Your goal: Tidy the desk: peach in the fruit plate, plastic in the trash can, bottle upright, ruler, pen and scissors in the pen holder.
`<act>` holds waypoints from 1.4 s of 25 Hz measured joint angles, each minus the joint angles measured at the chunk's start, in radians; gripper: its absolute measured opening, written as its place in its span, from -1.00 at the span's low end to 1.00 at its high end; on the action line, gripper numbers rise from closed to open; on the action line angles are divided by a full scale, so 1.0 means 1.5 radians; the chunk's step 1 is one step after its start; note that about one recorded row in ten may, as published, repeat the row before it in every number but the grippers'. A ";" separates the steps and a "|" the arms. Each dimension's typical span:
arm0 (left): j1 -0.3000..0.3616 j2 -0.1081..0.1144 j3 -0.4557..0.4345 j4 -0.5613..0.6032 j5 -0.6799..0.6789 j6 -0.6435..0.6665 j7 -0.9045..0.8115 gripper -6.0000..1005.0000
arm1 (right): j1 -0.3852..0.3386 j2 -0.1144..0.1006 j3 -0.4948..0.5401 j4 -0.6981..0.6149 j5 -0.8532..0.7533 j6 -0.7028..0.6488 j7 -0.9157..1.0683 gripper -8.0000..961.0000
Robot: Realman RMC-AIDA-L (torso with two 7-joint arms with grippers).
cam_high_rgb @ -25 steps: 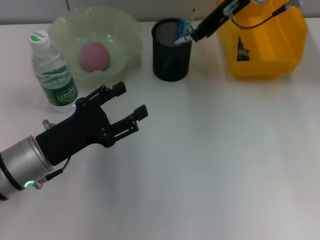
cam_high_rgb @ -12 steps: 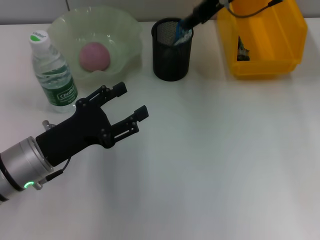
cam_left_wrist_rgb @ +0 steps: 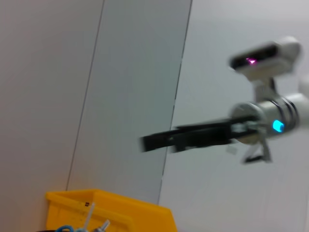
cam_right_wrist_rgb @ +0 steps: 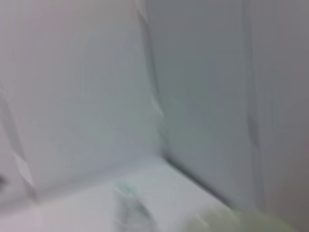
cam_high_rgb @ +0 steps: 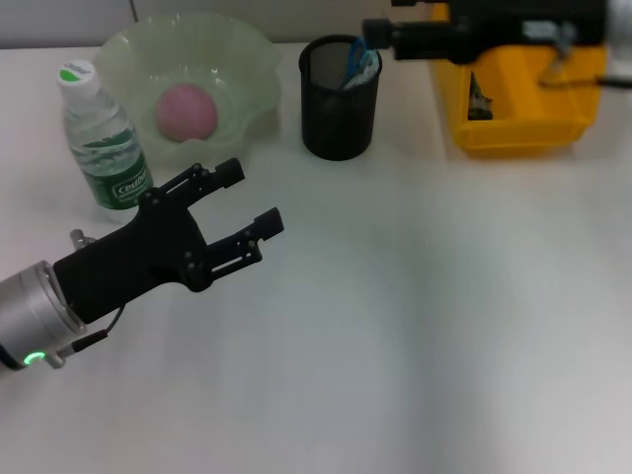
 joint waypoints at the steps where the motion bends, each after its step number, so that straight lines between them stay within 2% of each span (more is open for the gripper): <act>1: -0.001 0.000 0.008 0.014 0.000 0.001 -0.015 0.59 | -0.030 -0.010 0.005 0.051 0.078 -0.054 -0.059 0.47; 4: -0.004 0.001 0.025 0.036 0.000 0.000 -0.046 0.59 | -0.051 -0.017 0.005 0.089 0.112 -0.095 -0.080 0.54; 6: -0.008 0.001 0.055 0.060 0.001 -0.001 -0.083 0.59 | -0.080 -0.020 0.004 0.129 0.102 -0.122 -0.093 0.58; 8: -0.010 0.001 0.071 0.073 0.001 -0.001 -0.100 0.59 | -0.089 -0.020 0.004 0.139 0.090 -0.126 -0.104 0.63; 10: -0.011 0.001 0.091 0.089 0.001 -0.001 -0.118 0.59 | -0.111 -0.018 0.006 0.205 0.051 -0.131 -0.209 0.67; 11: -0.012 0.001 0.103 0.096 0.001 -0.002 -0.127 0.59 | -0.111 -0.018 0.006 0.205 0.051 -0.131 -0.209 0.70; 13: -0.012 0.001 0.103 0.096 0.001 -0.002 -0.127 0.59 | -0.117 -0.016 0.009 0.261 0.052 -0.132 -0.294 0.72; 14: -0.013 0.002 0.137 0.110 0.001 -0.002 -0.144 0.59 | -0.118 -0.012 0.023 0.316 0.052 -0.133 -0.379 0.72; 16: -0.010 0.004 0.183 0.129 0.001 -0.006 -0.149 0.59 | -0.117 -0.008 0.035 0.355 0.052 -0.134 -0.445 0.72; 17: -0.010 0.004 0.183 0.129 0.001 -0.006 -0.149 0.59 | -0.116 -0.006 0.038 0.369 0.050 -0.134 -0.466 0.71; 28: -0.001 0.007 0.204 0.138 0.012 -0.006 -0.149 0.59 | -0.088 0.008 0.022 0.404 0.015 -0.108 -0.489 0.71; 35: 0.006 0.014 0.205 0.142 0.018 0.007 -0.150 0.59 | -0.082 0.009 0.021 0.408 0.012 -0.103 -0.488 0.71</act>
